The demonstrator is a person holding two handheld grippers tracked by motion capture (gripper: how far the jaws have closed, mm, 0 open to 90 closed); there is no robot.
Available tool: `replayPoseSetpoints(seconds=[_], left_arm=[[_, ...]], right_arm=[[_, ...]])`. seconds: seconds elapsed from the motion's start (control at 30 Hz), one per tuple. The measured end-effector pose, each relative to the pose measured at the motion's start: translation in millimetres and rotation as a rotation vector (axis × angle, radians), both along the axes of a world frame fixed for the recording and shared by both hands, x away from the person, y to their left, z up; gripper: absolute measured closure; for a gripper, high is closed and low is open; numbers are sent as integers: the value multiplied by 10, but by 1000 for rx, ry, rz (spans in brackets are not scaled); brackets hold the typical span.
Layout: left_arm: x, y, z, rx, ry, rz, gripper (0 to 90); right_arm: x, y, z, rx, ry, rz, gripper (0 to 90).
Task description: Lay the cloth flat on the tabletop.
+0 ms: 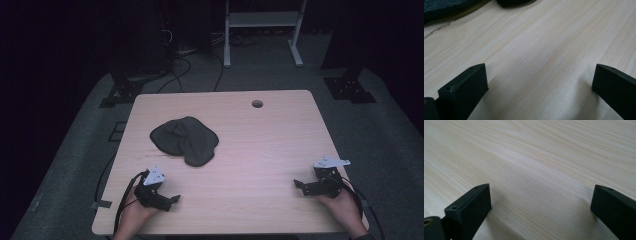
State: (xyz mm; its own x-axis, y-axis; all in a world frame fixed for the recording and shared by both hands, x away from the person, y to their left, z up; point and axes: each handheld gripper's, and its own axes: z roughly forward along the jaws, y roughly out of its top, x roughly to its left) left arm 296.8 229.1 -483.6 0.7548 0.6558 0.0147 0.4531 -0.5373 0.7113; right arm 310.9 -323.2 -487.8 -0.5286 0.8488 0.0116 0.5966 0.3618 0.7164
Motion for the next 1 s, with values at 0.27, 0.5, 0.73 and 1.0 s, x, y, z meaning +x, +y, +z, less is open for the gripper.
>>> replayPoseSetpoints(seconds=[0.27, 0.5, 0.73, 1.0], left_arm=[[3, 2, 0, -1, 0, 5, 0], [7, 4, 0, 0, -1, 9, 0], [21, 7, 25, -6, 13, 22, 0], [95, -16, 116, -36, -2, 36, 0]], right_arm=[[0, -3, 0, -1, 0, 3, 21], [-1, -4, 0, -1, 0, 4, 21], [-1, -4, 0, -1, 0, 4, 21], [4, -4, 0, 0, 0, 9, 21]])
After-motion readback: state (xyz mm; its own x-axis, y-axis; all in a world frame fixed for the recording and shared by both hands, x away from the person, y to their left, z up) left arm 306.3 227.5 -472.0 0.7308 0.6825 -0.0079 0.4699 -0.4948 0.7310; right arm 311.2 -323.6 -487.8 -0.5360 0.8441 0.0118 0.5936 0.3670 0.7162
